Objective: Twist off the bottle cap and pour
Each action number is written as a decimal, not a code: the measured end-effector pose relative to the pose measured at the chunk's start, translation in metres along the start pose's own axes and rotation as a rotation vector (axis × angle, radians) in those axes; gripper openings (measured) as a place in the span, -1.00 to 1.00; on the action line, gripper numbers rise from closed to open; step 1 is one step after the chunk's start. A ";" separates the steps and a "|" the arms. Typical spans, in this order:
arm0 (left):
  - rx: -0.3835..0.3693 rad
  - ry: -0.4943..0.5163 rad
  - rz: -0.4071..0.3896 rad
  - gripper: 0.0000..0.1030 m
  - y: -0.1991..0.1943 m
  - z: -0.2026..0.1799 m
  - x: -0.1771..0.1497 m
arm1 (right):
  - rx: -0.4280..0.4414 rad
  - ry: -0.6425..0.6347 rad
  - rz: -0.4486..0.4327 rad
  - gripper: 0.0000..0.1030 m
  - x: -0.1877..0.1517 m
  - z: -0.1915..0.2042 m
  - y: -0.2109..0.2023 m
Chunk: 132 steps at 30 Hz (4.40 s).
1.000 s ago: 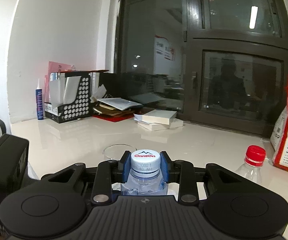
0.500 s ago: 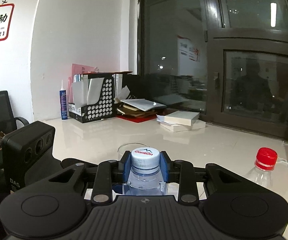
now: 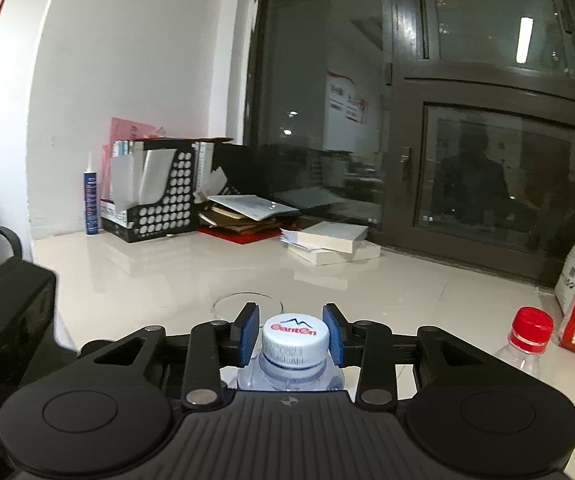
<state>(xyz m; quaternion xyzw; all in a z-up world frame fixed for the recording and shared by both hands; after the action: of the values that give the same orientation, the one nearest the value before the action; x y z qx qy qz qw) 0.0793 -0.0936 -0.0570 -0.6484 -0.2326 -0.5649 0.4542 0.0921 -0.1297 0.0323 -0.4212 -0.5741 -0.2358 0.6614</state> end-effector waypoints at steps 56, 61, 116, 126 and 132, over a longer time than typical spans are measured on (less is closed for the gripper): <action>-0.312 0.046 -0.014 0.13 0.011 0.028 -0.002 | 0.269 -0.007 -0.014 -0.35 0.001 -0.014 0.002; -0.299 0.045 -0.016 0.14 0.008 0.026 -0.004 | 0.287 0.000 -0.020 -0.35 0.002 -0.014 0.002; -0.001 -0.068 -0.053 0.14 0.004 0.006 -0.002 | -0.010 0.085 -0.025 -0.43 -0.009 -0.014 0.030; -0.015 -0.105 -0.041 0.15 0.004 0.007 -0.004 | 0.003 0.107 -0.042 -0.47 -0.009 -0.015 0.029; -0.017 -0.105 -0.040 0.14 0.004 0.007 -0.005 | 0.023 0.108 -0.044 -0.48 -0.008 -0.017 0.030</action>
<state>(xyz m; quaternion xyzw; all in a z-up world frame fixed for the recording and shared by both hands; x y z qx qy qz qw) 0.0849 -0.0890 -0.0628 -0.6763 -0.2640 -0.5410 0.4246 0.1233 -0.1293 0.0163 -0.3875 -0.5493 -0.2662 0.6909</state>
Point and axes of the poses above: each gripper's, at about its wrist camera, not at the fingertips, and y roughly the way its jaws point, z to its left, x to its top, the point moved 9 cm from there along y, roughly the way its jaws point, and after that the axes turned 7 degrees about x, right-handed, at the moved point
